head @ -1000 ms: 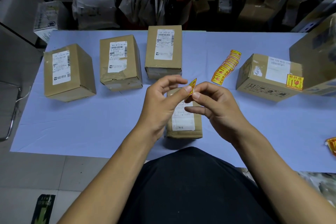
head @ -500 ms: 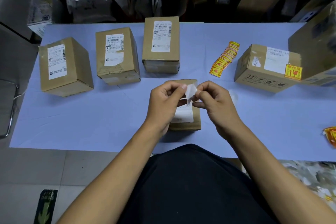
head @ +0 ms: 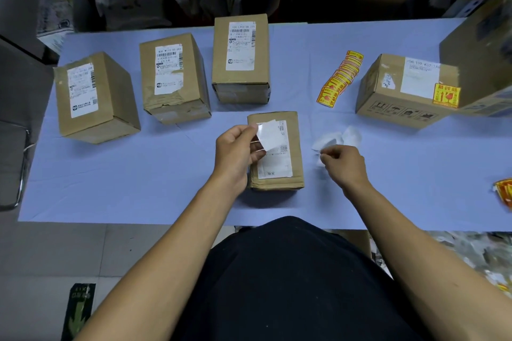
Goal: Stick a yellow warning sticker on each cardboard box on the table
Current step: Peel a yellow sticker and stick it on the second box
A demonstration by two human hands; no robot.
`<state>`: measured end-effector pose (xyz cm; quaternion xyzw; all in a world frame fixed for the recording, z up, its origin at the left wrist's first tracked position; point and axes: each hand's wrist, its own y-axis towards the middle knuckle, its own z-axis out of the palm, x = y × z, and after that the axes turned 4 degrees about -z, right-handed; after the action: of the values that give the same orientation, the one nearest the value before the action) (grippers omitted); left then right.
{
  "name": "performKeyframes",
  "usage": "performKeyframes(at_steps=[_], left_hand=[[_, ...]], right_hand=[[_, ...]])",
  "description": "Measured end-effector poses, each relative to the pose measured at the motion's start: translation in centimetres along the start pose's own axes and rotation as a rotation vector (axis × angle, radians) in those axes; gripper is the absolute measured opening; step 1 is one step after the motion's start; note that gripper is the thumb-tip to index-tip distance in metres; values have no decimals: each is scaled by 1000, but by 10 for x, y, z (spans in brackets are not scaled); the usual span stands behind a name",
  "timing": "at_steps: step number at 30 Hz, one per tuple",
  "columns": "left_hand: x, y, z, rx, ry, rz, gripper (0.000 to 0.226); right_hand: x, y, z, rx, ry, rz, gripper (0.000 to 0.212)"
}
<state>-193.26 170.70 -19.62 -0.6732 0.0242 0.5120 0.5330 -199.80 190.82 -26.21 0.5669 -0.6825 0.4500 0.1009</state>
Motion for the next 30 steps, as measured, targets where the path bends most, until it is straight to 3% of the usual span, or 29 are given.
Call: performKeyframes(at_steps=[5, 12, 16, 20, 23, 25, 28, 30], left_hand=[[3, 2, 3, 15, 12, -24, 15], [3, 4, 8, 49, 33, -40, 16], [5, 6, 9, 61, 60, -54, 16], [8, 10, 13, -13, 132, -57, 15], [6, 11, 17, -39, 68, -108, 14], [4, 11, 18, -34, 7, -159, 13], [-1, 9, 15, 48, -105, -275, 10], [-5, 9, 10, 125, -239, -356, 16]], right_hand=[[10, -4, 1, -77, -165, -101, 11], [19, -12, -1, -109, -101, -160, 27], [27, -18, -2, -120, -95, -200, 24], [38, -30, 2, -140, -122, -539, 15], [44, -36, 7, 1, -311, -891, 23], [45, -37, 12, 26, -411, -1002, 19], [51, -40, 21, -53, -216, -838, 2], [58, -39, 22, -20, 178, -494, 8]])
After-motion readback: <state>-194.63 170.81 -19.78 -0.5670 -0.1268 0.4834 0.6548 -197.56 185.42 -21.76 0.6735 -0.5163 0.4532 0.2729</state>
